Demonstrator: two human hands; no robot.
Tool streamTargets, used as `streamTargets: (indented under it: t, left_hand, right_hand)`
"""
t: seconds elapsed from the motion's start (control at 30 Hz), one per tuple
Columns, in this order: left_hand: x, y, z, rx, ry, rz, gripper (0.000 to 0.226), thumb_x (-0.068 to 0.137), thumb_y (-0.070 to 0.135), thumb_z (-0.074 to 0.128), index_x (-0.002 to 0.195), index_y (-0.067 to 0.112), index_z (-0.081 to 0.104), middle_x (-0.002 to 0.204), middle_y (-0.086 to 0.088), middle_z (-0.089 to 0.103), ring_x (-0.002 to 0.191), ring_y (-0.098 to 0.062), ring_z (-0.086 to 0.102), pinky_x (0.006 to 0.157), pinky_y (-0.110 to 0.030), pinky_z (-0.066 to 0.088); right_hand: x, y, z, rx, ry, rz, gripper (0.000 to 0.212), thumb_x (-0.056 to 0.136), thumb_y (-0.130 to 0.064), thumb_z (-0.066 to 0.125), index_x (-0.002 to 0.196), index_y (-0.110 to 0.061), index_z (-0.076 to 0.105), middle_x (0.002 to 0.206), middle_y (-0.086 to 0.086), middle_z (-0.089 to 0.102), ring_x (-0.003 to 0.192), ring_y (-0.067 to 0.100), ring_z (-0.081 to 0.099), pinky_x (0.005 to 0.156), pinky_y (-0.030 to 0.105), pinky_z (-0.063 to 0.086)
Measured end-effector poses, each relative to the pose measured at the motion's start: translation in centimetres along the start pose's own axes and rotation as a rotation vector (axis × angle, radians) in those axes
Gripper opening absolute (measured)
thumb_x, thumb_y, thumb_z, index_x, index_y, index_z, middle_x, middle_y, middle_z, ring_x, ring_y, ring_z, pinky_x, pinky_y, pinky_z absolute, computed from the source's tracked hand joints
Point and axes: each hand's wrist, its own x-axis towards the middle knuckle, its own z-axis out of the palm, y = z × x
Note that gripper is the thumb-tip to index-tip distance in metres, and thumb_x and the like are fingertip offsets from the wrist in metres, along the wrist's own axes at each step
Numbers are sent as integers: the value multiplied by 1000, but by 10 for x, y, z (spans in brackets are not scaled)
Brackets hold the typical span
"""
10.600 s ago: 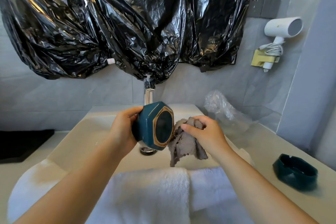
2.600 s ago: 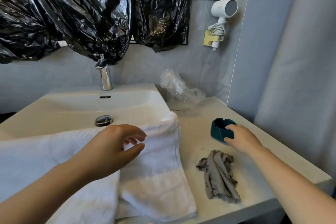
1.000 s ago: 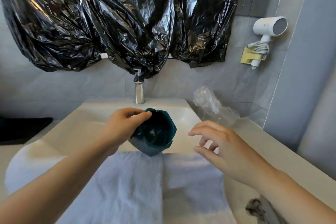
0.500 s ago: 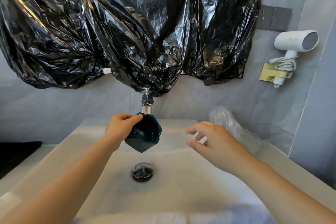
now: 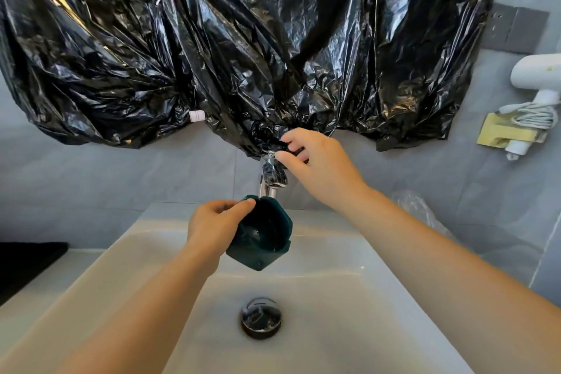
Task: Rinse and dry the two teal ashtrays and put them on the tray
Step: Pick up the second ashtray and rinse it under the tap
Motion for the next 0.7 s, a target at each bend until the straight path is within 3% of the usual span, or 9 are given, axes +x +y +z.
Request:
streamTargets:
  t: [0.13, 0.47, 0.7]
  left_hand:
    - [2, -3, -3, -31, 12, -48, 17, 83, 37, 69, 85, 21, 68, 91, -6, 67, 88, -27, 61, 81, -43, 54]
    - [-3, 0, 4, -89, -38, -85, 20, 86, 39, 66, 88, 19, 64, 89, -5, 65, 91, -27, 61, 87, -45, 55]
    - [-4, 4, 2, -139, -45, -122, 23, 85, 40, 67, 88, 17, 64, 92, -9, 67, 92, -30, 63, 87, -46, 55]
  right_hand:
    - [20, -5, 15, -48, 23, -11, 38, 93, -37, 61, 126, -20, 59, 123, 1, 53, 96, 19, 59, 83, 32, 48]
    - [43, 0, 17, -36, 23, 16, 22, 86, -31, 70, 91, -9, 71, 92, 6, 69, 86, 22, 62, 78, 36, 51]
    - [66, -3, 17, -74, 108, 24, 41, 92, -31, 63, 82, 9, 65, 82, 26, 67, 80, 41, 61, 79, 44, 51]
